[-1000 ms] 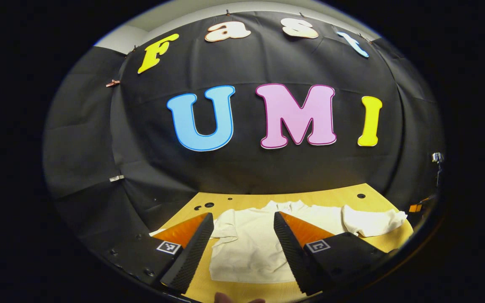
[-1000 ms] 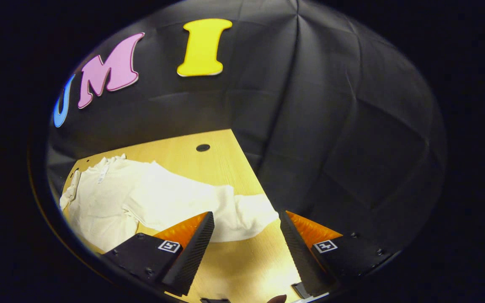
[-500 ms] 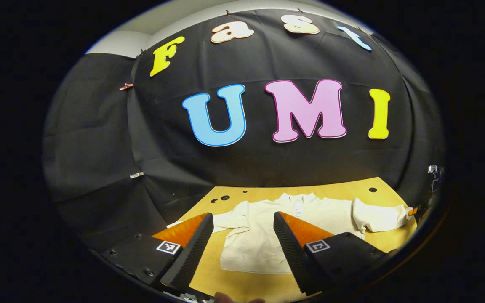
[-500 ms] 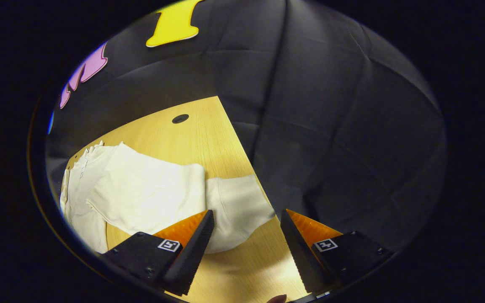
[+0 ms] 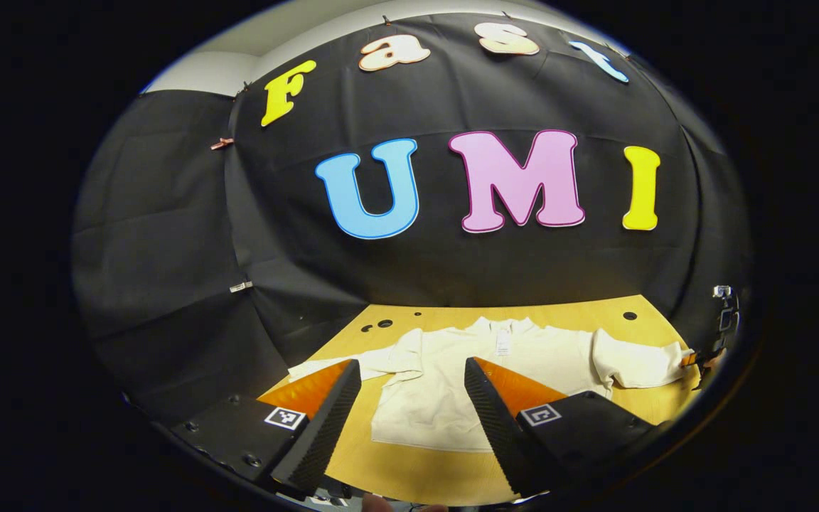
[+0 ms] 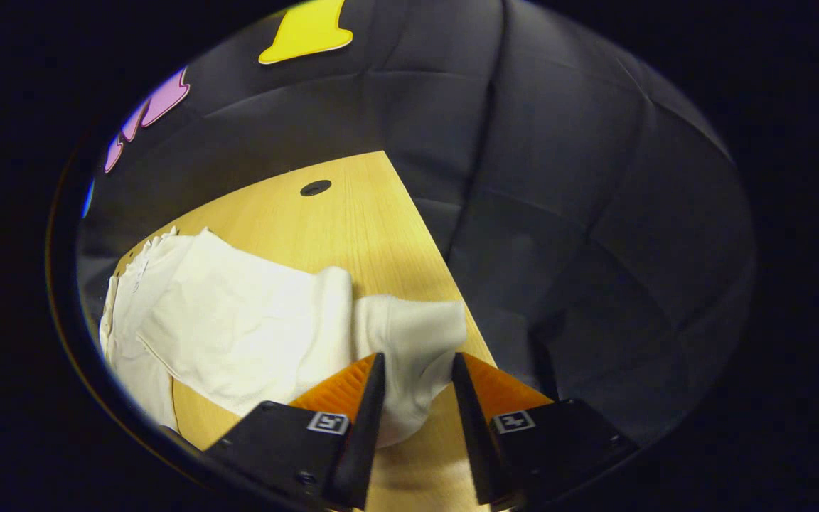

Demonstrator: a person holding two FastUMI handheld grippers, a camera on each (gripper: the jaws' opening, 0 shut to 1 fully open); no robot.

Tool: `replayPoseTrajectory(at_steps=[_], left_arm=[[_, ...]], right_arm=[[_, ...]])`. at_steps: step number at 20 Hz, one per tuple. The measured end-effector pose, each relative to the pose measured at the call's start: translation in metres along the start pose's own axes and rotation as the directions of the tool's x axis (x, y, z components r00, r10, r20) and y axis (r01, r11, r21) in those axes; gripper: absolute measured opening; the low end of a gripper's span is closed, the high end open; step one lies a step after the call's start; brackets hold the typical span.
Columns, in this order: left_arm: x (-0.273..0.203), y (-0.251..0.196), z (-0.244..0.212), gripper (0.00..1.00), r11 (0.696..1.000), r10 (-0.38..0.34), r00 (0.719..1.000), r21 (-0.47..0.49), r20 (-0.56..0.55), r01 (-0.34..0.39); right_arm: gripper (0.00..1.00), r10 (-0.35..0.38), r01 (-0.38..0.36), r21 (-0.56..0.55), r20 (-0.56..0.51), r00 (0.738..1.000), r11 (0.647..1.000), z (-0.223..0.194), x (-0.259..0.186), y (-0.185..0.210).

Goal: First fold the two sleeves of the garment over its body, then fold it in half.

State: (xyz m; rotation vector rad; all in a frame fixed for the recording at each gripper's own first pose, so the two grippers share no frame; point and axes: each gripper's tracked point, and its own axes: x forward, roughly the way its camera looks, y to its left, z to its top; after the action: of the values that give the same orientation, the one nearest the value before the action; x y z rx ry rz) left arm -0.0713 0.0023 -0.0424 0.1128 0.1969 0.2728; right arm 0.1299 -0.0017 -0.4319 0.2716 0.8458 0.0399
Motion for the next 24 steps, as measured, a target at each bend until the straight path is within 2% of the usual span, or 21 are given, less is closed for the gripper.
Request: replayPoseTrajectory(at_steps=[2,3,5,8,12,15,17,24], left_arm=[[-0.001,0.003,0.002,0.94,1.0,0.006,1.0,0.007,0.009,-0.006],[-0.001,0.005,0.002,0.94,1.0,0.009,1.0,0.009,0.01,-0.009],[0.001,0.009,0.002,0.94,1.0,0.008,1.0,0.004,0.01,-0.008],[0.007,0.015,0.0,0.94,1.0,-0.001,1.0,-0.006,0.005,0.001],[0.023,0.026,-0.004,0.94,0.999,-0.034,0.999,-0.006,0.001,0.034],[0.047,0.039,-0.006,0.94,0.997,-0.073,0.997,-0.016,0.003,0.073],[0.065,0.052,-0.011,0.94,0.995,-0.098,0.995,-0.03,-0.003,0.098],[0.126,0.104,-0.02,0.94,0.986,-0.162,0.987,-0.026,0.017,0.163]], right_arm=[[0.16,-0.015,0.015,-0.023,0.008,1.0,1.0,-0.001,0.002,0.004],[0.22,-0.02,0.02,-0.033,0.02,1.0,0.999,0.001,0.004,0.006],[0.1,-0.01,0.01,0.011,0.019,1.0,1.0,0.001,-0.001,0.009],[0.1,0.028,-0.031,0.13,0.022,0.999,0.991,0.003,-0.008,0.015],[0.1,0.079,-0.096,0.172,0.102,0.992,0.98,0.025,-0.031,0.027],[0.1,0.11,-0.142,0.19,0.173,0.979,0.971,0.041,-0.068,0.046],[0.1,0.125,-0.165,0.187,0.21,0.97,0.968,0.055,-0.09,0.068],[0.09,0.174,-0.226,0.157,0.29,0.941,0.961,0.089,-0.154,0.18]])
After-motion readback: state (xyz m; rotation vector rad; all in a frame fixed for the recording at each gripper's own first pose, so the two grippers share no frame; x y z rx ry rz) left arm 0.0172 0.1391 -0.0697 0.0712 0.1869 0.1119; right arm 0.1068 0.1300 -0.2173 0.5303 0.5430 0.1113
